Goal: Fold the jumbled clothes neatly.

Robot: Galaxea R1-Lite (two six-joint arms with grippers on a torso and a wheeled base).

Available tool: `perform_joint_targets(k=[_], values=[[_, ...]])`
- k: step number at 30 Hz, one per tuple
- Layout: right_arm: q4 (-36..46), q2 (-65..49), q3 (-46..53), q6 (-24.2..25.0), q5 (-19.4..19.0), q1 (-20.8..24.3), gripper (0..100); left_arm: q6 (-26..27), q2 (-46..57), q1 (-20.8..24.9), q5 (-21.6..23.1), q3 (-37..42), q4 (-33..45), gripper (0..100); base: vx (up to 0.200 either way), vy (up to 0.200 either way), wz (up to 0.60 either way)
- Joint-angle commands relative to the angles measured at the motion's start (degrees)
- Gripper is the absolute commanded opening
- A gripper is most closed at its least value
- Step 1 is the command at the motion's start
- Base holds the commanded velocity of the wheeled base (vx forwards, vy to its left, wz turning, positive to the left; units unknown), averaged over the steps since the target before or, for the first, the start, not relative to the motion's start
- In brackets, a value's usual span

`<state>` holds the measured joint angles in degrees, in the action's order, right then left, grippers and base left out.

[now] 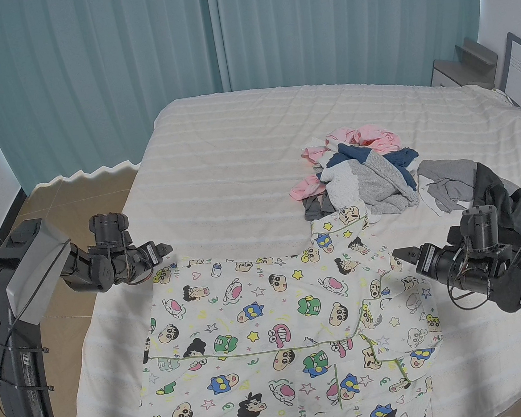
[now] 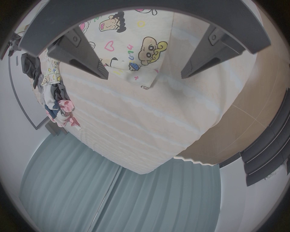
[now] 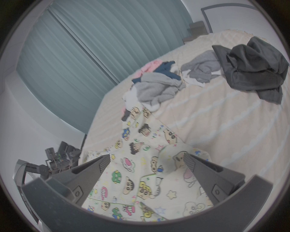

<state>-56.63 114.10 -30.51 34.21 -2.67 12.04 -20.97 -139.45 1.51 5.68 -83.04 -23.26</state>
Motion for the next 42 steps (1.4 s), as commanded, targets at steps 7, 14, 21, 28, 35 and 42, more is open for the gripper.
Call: perform_joint_targets(k=[7,14,21,28,35,42], values=[[15.05,16.06,-20.55,-4.85,-6.82,-5.54,100,-1.88,-0.12,-0.9,4.34,0.07,8.93,100,0.0,0.0,0.0],[16.81,22.04,-26.62,-5.99,-6.91,-5.45,100,-2.32,0.05,-1.25,5.48,2.18,8.76,100,0.0,0.0,0.0],[18.3,24.76,-30.92,-6.08,-6.91,-5.1,100,-2.24,0.58,-1.16,5.48,3.85,8.58,100,0.0,0.0,0.0],[18.83,26.17,-31.89,-6.17,-6.38,-5.28,0,-2.32,1.2,-1.16,5.48,4.56,8.49,100,0.0,0.0,0.0],[18.66,26.08,-31.98,-6.17,-4.89,-7.39,0,-2.24,1.64,-1.16,5.39,5.26,8.41,100,0.0,0.0,0.0],[17.69,25.91,-31.36,-6.08,-4.63,-8.53,0,-1.88,2.25,-1.16,5.22,6.93,6.56,100,0.0,0.0,0.0]])
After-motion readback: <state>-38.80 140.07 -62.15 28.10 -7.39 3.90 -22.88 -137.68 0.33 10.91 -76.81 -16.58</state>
